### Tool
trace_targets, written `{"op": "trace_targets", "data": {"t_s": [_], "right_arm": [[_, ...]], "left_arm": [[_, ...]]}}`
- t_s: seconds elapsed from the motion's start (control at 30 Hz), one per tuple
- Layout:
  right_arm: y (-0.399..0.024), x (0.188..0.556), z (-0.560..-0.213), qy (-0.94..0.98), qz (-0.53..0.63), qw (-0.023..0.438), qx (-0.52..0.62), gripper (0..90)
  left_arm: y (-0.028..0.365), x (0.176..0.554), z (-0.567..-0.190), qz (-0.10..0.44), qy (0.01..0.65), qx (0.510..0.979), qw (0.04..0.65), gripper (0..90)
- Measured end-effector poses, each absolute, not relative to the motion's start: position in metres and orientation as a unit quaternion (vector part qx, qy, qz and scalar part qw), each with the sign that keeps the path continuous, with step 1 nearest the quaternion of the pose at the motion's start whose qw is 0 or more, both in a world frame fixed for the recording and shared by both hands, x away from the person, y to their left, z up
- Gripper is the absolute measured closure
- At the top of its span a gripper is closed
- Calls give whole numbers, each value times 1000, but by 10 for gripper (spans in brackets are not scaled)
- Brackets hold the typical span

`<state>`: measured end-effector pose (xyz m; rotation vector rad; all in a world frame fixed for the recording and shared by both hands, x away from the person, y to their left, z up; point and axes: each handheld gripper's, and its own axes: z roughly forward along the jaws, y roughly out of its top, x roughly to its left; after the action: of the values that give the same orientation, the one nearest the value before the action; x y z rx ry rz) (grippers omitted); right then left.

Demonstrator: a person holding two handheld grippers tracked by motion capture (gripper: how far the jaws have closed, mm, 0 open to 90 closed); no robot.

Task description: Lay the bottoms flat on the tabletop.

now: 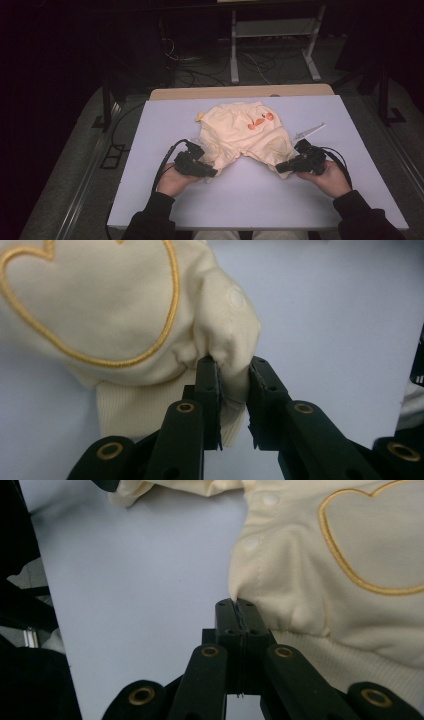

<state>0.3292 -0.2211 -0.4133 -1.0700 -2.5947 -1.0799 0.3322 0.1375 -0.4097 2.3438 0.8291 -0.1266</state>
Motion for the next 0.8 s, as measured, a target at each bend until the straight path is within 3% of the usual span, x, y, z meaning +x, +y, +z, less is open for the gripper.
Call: {"op": "trace_targets", "data": {"t_s": [0.8], "right_arm": [[-196, 317, -414, -864, -359, 116, -334, 892]], "left_arm": [[132, 327, -396, -89, 322, 884, 328, 754]]}}
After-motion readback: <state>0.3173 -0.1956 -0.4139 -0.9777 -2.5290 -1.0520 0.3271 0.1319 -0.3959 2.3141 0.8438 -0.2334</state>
